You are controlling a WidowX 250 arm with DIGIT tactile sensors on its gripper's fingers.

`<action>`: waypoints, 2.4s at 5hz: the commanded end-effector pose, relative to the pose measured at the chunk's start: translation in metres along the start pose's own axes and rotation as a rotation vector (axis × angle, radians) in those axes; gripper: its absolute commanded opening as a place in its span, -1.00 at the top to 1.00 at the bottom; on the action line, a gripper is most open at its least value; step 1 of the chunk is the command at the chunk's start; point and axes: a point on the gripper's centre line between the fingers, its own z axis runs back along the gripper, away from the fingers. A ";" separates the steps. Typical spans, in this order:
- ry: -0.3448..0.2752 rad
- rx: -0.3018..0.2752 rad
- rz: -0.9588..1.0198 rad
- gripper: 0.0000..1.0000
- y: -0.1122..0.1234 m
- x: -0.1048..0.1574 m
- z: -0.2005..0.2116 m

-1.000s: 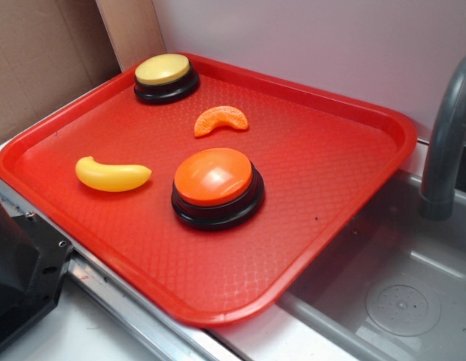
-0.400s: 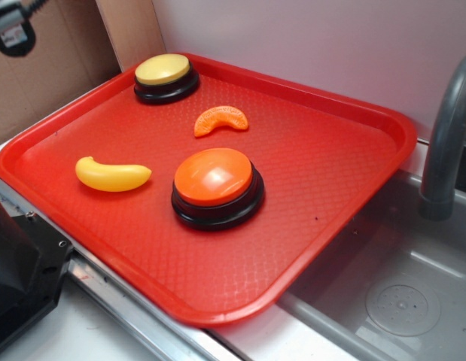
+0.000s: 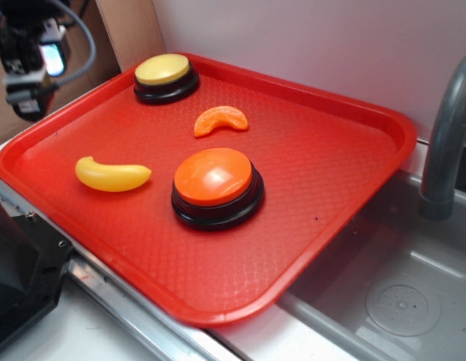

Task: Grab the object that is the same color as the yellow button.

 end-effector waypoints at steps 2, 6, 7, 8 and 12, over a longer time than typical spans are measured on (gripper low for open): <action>0.112 0.108 -0.102 -1.00 0.015 0.010 -0.063; 0.071 0.008 -0.167 1.00 0.003 0.024 -0.092; 0.062 0.023 -0.166 1.00 0.003 0.025 -0.094; 0.029 0.030 -0.087 1.00 0.011 0.024 -0.084; -0.164 0.201 0.949 1.00 0.006 -0.010 0.085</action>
